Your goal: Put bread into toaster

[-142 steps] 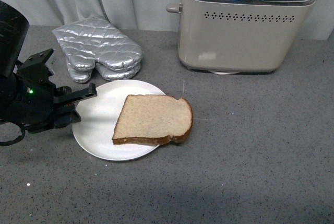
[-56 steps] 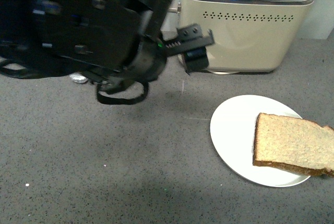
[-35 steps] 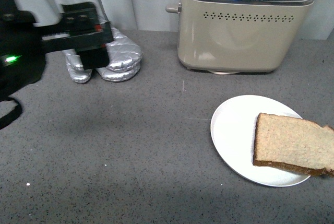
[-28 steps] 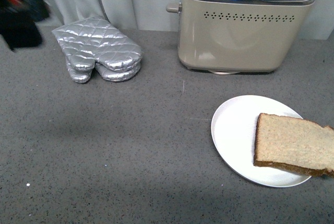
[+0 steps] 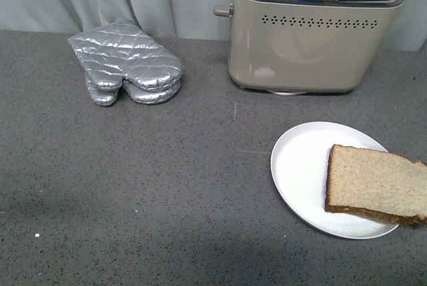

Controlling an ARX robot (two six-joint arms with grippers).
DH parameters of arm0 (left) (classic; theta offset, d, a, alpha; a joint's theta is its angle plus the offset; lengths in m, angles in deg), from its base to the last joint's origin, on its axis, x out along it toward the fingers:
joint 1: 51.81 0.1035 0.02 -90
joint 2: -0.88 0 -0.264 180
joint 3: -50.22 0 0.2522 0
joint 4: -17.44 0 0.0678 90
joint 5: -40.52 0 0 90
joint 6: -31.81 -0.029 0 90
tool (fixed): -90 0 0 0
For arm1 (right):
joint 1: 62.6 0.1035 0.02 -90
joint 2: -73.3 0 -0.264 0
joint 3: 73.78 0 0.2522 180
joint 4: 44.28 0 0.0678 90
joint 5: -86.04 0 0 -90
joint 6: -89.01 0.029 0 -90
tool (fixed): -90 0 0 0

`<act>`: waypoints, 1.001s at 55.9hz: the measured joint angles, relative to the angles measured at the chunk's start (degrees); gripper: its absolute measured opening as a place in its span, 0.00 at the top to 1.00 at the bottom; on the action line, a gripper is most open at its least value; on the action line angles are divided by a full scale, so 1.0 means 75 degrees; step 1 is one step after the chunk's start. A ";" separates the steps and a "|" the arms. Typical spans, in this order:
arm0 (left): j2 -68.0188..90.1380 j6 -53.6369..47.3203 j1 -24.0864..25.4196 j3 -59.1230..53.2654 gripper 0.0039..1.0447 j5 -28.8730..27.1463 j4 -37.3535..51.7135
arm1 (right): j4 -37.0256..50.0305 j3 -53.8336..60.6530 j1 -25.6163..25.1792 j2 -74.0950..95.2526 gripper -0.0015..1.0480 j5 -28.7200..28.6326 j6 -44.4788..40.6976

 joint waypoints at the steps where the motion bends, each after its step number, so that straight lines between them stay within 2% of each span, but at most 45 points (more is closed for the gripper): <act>1: -0.0195 -0.0003 0.0058 -0.0058 0.97 0.0055 -0.0146 | 0.0000 0.0000 0.0000 0.0000 0.09 0.0000 0.0000; 13: -0.1696 -0.0023 0.0443 -0.0347 0.97 0.0475 -0.1326 | 0.0000 0.0000 0.0000 0.0000 0.09 0.0000 0.0000; 15: -0.2028 -0.0029 0.0778 -0.0393 0.97 0.0947 -0.1609 | 0.0000 0.0000 0.0000 0.0000 0.09 0.0000 0.0000; 19: -0.2623 -0.0026 0.1099 -0.0396 0.97 0.1040 -0.2116 | 0.0000 0.0000 0.0000 0.0000 0.09 0.0000 0.0000; 56: -0.5400 -0.0026 0.1122 -0.0405 0.97 0.1090 -0.4704 | 0.0000 0.0000 0.0000 0.0000 0.09 0.0000 0.0000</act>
